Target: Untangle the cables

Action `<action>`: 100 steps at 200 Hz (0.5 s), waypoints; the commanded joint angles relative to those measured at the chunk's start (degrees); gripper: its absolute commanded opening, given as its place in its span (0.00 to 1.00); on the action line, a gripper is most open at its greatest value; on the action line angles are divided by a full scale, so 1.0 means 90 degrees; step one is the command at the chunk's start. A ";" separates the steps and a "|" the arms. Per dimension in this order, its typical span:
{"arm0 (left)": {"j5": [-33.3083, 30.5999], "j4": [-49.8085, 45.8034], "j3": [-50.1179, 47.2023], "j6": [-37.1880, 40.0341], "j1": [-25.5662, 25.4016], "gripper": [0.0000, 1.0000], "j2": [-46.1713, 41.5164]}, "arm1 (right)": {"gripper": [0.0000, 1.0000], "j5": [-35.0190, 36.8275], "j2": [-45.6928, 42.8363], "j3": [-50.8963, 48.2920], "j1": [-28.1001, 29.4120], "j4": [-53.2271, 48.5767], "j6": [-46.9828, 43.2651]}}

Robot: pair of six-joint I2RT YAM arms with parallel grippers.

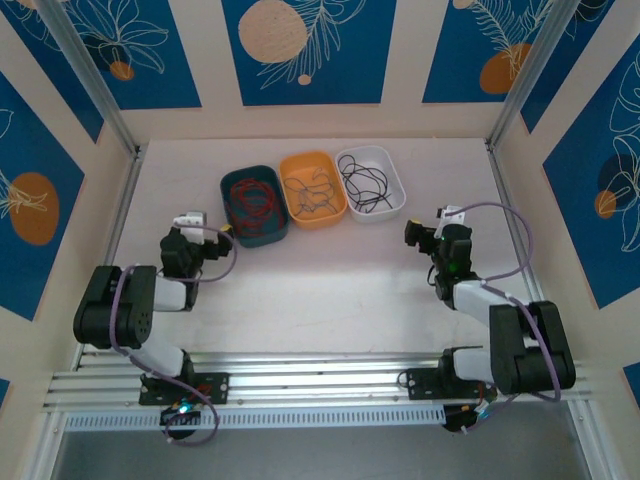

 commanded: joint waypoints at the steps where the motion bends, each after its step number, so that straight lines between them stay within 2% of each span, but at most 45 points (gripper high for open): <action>1: -0.0818 -0.0463 0.0082 0.0167 -0.0109 1.00 -0.0115 | 0.99 -0.0205 0.0333 0.0080 0.0053 0.0744 -0.0425; 41: -0.0810 -0.0439 0.0076 0.0181 -0.0105 1.00 -0.0112 | 0.99 -0.0679 0.1274 0.0255 -0.0046 0.1289 -0.0509; 76: -0.0793 -0.0404 0.0049 0.0186 -0.0104 1.00 -0.0121 | 0.99 -0.1023 0.1356 0.0262 -0.0283 0.1270 -0.0359; 100: -0.0771 -0.0421 0.0066 0.0205 -0.0105 1.00 -0.0112 | 0.99 -0.2422 0.1372 0.0348 -0.0559 0.1096 -0.0552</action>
